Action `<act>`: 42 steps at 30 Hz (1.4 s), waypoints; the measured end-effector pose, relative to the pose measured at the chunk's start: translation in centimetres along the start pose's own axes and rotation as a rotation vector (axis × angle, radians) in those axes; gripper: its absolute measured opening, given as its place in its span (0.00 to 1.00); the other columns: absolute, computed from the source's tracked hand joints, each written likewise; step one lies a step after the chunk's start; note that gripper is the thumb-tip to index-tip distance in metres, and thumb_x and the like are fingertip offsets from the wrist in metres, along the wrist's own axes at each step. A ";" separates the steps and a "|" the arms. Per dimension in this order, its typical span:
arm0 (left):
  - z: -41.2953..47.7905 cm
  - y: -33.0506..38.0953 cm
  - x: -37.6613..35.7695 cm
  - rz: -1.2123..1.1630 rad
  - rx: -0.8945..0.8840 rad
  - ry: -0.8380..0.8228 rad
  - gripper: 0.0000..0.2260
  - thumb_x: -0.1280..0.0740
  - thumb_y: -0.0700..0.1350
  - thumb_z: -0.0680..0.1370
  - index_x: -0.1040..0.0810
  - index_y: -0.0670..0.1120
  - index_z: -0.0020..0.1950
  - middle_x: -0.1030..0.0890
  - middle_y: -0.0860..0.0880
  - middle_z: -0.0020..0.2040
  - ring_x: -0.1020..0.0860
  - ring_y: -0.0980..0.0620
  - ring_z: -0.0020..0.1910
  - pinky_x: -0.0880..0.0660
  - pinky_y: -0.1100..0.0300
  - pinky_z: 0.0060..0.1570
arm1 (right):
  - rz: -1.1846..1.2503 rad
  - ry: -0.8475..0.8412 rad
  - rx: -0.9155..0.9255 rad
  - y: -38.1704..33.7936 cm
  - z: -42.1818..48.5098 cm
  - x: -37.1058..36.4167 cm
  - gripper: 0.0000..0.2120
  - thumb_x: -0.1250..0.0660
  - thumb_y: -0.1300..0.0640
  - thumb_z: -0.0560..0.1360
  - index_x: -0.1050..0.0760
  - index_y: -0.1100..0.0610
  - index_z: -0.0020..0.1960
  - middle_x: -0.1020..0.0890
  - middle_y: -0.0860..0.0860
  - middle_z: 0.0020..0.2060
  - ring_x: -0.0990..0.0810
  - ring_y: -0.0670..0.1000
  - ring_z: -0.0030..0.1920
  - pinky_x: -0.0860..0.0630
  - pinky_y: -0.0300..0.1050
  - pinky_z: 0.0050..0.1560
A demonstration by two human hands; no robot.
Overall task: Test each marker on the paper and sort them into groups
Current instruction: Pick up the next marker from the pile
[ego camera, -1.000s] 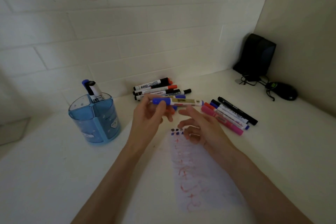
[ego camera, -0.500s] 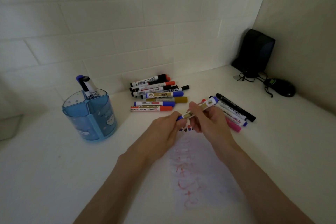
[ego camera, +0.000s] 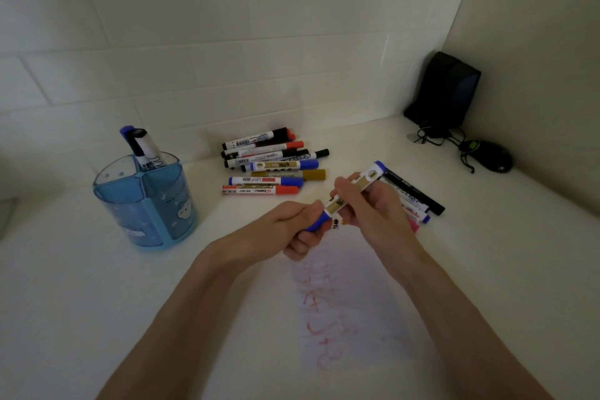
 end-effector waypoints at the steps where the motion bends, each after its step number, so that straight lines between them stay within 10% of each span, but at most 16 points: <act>1: -0.1 0.0 0.1 -0.043 0.010 -0.026 0.18 0.46 0.57 0.84 0.25 0.46 0.45 0.35 0.53 0.32 0.41 0.56 0.28 0.42 0.65 0.29 | 0.007 -0.005 0.012 -0.1 0.0 -0.1 0.14 0.33 0.45 0.81 0.20 0.51 0.40 0.24 0.50 0.33 0.29 0.50 0.35 0.27 0.54 0.45; 8: -0.2 0.3 -0.2 -0.126 0.007 -0.003 0.17 0.45 0.58 0.83 0.20 0.52 0.45 0.34 0.53 0.33 0.39 0.56 0.29 0.41 0.65 0.30 | 0.048 0.068 0.042 -0.2 0.0 0.1 0.15 0.33 0.50 0.83 0.21 0.57 0.41 0.24 0.47 0.31 0.28 0.44 0.31 0.26 0.41 0.39; 15: 0.9 -1.6 -1.1 0.971 -0.058 0.414 0.16 0.51 0.63 0.80 0.32 0.54 0.52 0.25 0.56 0.40 0.25 0.57 0.37 0.33 0.66 0.35 | -0.011 0.147 -0.040 1.1 0.1 -1.0 0.15 0.32 0.49 0.83 0.20 0.56 0.41 0.18 0.46 0.30 0.21 0.43 0.31 0.19 0.42 0.39; 19: 1.0 -1.0 -1.2 0.522 -0.153 0.285 0.15 0.46 0.58 0.83 0.30 0.53 0.42 0.27 0.60 0.31 0.29 0.59 0.30 0.32 0.69 0.34 | -0.014 0.092 0.016 1.2 0.2 -0.9 0.18 0.34 0.50 0.84 0.23 0.64 0.43 0.23 0.48 0.29 0.28 0.44 0.29 0.29 0.35 0.31; 23: -0.7 -1.0 0.5 0.225 -0.068 -0.038 0.17 0.46 0.55 0.84 0.31 0.44 0.43 0.36 0.55 0.32 0.39 0.56 0.29 0.38 0.65 0.29 | 0.220 0.356 -0.046 0.3 1.3 2.7 0.19 0.34 0.54 0.83 0.17 0.49 0.34 0.22 0.45 0.28 0.27 0.43 0.30 0.29 0.39 0.34; 26: -2.3 -1.2 2.2 0.157 -0.067 0.105 0.16 0.45 0.52 0.83 0.27 0.41 0.48 0.36 0.51 0.34 0.38 0.55 0.30 0.38 0.65 0.30 | 0.293 0.460 0.005 0.1 1.7 6.5 0.20 0.34 0.51 0.83 0.17 0.48 0.34 0.24 0.45 0.28 0.31 0.43 0.29 0.32 0.37 0.32; 31: -1.5 -1.6 2.0 0.611 -0.050 0.536 0.05 0.36 0.57 0.80 0.24 0.58 0.53 0.22 0.57 0.45 0.24 0.61 0.42 0.29 0.69 0.40 | 0.145 0.356 -0.096 1.9 1.2 4.5 0.14 0.29 0.44 0.79 0.13 0.54 0.49 0.11 0.55 0.41 0.17 0.51 0.34 0.21 0.42 0.35; 38: -0.9 -2.4 0.2 1.073 -0.071 0.397 0.20 0.40 0.70 0.75 0.26 0.66 0.64 0.20 0.62 0.57 0.24 0.61 0.52 0.26 0.62 0.53 | -0.112 0.387 -0.157 3.7 0.8 3.2 0.11 0.20 0.48 0.72 0.17 0.54 0.41 0.15 0.45 0.31 0.19 0.42 0.27 0.24 0.33 0.28; 42: -0.4 -3.3 -1.5 1.291 -0.172 0.363 0.29 0.50 0.76 0.75 0.29 0.67 0.70 0.17 0.59 0.51 0.20 0.58 0.46 0.29 0.63 0.43 | -0.234 0.398 -0.124 4.8 1.1 2.2 0.13 0.24 0.57 0.74 0.24 0.56 0.34 0.22 0.42 0.23 0.26 0.40 0.24 0.29 0.31 0.25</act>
Point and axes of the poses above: each hand's wrist, its own z-axis towards the middle knuckle, its own x-axis out of the back of the hand, y = z × x, the point moved 1 cm from there along z, towards the middle knuckle
